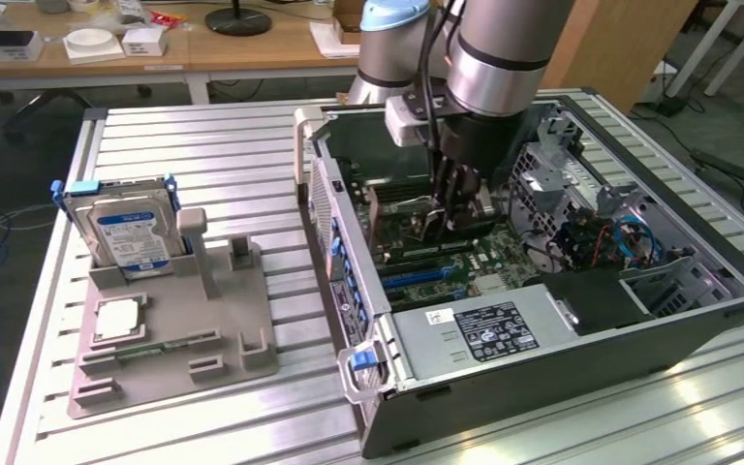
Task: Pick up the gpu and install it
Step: 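Insert the gpu into the slot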
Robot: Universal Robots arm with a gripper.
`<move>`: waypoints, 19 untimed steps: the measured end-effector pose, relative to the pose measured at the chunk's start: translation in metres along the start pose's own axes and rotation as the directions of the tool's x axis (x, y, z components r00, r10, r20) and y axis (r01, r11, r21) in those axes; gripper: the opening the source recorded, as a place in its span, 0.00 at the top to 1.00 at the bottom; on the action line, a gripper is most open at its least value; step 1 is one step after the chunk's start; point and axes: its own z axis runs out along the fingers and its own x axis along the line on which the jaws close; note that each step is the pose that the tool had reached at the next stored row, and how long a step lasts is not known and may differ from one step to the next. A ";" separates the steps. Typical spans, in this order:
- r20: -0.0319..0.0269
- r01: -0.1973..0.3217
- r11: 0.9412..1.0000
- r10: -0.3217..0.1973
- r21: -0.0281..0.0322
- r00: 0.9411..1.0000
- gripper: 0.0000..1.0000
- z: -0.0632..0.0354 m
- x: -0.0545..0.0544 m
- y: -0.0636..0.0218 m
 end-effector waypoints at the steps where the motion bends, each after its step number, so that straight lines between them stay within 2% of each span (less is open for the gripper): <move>1: 0.000 0.000 1.000 0.000 0.000 1.000 0.73 0.0003 0.001 0.0000; 15: 0.000 0.000 1.000 0.000 0.000 1.000 0.73 0.0085 0.002 0.0025; 19: 0.000 0.000 1.000 0.000 -0.003 1.000 0.73 0.0112 0.002 0.0030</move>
